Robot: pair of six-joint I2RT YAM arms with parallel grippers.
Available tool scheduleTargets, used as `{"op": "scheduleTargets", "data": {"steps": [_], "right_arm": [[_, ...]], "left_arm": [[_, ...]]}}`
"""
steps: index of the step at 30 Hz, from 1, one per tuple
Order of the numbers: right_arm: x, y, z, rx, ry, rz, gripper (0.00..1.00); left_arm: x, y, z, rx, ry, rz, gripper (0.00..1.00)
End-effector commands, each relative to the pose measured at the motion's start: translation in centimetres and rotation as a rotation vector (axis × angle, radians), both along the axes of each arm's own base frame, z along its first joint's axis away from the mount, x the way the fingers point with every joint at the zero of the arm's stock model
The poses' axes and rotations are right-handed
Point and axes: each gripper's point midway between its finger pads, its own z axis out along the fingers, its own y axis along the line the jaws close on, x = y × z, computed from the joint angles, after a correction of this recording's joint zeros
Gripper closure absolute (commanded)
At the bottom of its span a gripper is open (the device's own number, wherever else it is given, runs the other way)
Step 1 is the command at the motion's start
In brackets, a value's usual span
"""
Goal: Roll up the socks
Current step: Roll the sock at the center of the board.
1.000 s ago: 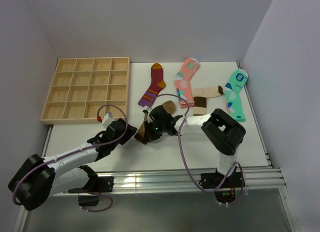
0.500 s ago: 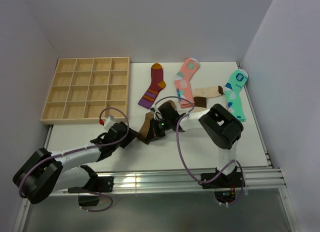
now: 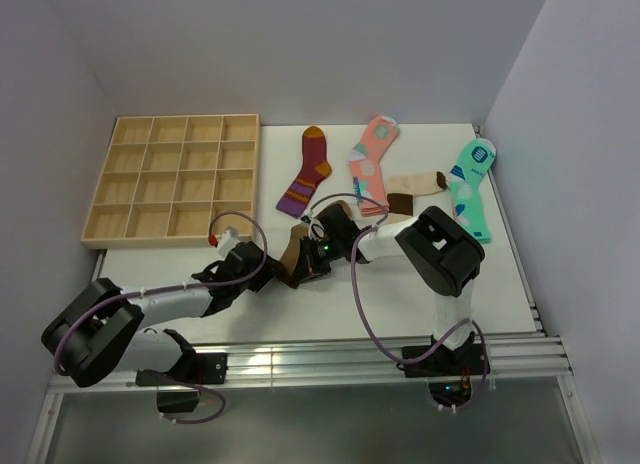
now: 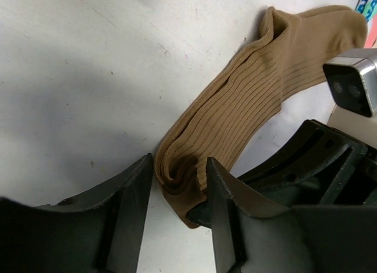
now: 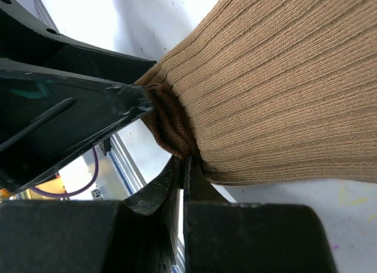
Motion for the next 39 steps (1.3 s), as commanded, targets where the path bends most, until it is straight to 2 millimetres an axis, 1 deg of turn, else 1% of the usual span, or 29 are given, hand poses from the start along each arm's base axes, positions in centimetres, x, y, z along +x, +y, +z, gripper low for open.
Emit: {"op": "scheduleTargets", "data": {"steps": [1,3,4,5,6,7,8,10,12,13,14,15,16,18,19,22,24,25,26,27,28,29,30,32,33,35,39], "right_arm": [[0.0,-1.1,-2.4,-0.084,0.018,-0.028,1.0],[0.2,-1.2,-2.2,-0.085,0.008,-0.03,1.0],[0.1,-1.3,-2.2,-0.09,0.005,-0.03,1.0],[0.2,-1.4,-2.2,-0.095,-0.005,-0.027,1.0],[0.4,-1.4,-1.9,-0.092,-0.019,-0.03,1.0],[0.4,-1.5,-1.7,-0.091,-0.027,-0.031,1.0],[0.3,-1.7,-1.7,-0.097,-0.038,-0.029,0.99],[0.7,-1.7,-1.0,-0.099,-0.078,-0.035,0.93],[0.8,-2.2,-0.9,-0.119,-0.123,-0.035,0.88],[1.4,-2.2,-0.1,-0.125,-0.175,-0.049,0.83],[1.4,-2.4,0.0,-0.139,-0.213,-0.042,0.81],[1.5,-2.6,0.2,-0.155,-0.241,-0.043,0.79],[1.9,-2.8,0.6,-0.184,-0.304,-0.059,0.74],[2.1,-3.0,1.1,-0.218,-0.387,-0.048,0.69],[2.0,-3.0,1.6,-0.232,-0.454,-0.039,0.64],[1.9,-3.0,2.2,-0.252,-0.554,-0.027,0.6],[2.0,-2.6,3.6,-0.25,-0.653,-0.044,0.57],[1.8,-2.8,3.4,-0.258,-0.68,-0.042,0.55],[1.4,-2.5,4.1,-0.243,-0.729,-0.025,0.53],[1.8,-2.5,4.4,-0.254,-0.774,-0.05,0.53],[1.3,-2.7,4.1,-0.257,-0.796,-0.03,0.52],[1.2,-2.3,4.6,-0.245,-0.831,-0.034,0.51],[1.1,-2.6,4.1,-0.26,-0.852,-0.027,0.5],[1.0,-2.3,4.5,-0.242,-0.893,-0.029,0.5],[0.7,-2.1,4.6,-0.234,-0.906,-0.02,0.5],[0.7,-1.9,4.8,-0.233,-0.934,-0.015,0.5],[0.3,-1.0,4.7,-0.218,-0.943,0.009,0.49]], "left_arm": [[-1.1,0.4,-1.9,0.06,0.075,-0.009,0.53],[-1.3,0.6,-2.6,0.081,0.092,-0.002,0.59],[-1.3,0.8,-2.8,0.089,0.098,0.003,0.65],[-1.4,0.9,-3.1,0.098,0.106,0.004,0.69],[-1.2,0.8,-3.0,0.098,0.105,0.005,0.72],[-1.3,0.8,-3.1,0.105,0.111,0.004,0.77],[-1.3,0.9,-3.2,0.117,0.112,0.002,0.79],[-1.0,0.6,-3.0,0.121,0.109,-0.004,0.84],[-0.8,0.6,-2.8,0.133,0.107,-0.011,0.89],[-0.7,0.5,-2.6,0.136,0.106,-0.014,0.92],[-0.9,0.7,-2.9,0.16,0.119,-0.024,0.93],[-0.6,0.3,-2.4,0.159,0.112,-0.033,0.94],[-0.5,0.3,-2.4,0.173,0.112,-0.044,0.95],[-0.6,0.2,-2.3,0.19,0.126,-0.057,0.95],[-0.6,0.1,-2.1,0.19,0.125,-0.066,0.95],[-0.5,-0.1,-1.7,0.194,0.125,-0.081,0.95],[-0.5,-0.2,-1.4,0.203,0.133,-0.087,0.96],[-0.5,-0.2,-1.4,0.212,0.136,-0.094,0.95],[-0.2,-0.4,-1.0,0.214,0.128,-0.097,0.95],[-0.1,-0.5,-0.8,0.219,0.126,-0.104,0.95],[-0.3,-0.2,-1.0,0.24,0.138,-0.107,0.95],[0.0,-0.3,-0.7,0.241,0.133,-0.106,0.95],[-0.1,-0.4,-0.8,0.246,0.138,-0.113,0.95],[0.0,-0.5,-0.6,0.242,0.135,-0.121,0.95],[0.0,-0.6,-0.6,0.239,0.134,-0.124,0.95],[0.0,-0.8,-0.6,0.235,0.133,-0.13,0.95],[0.0,-0.9,-0.6,0.235,0.133,-0.141,0.95]]}}
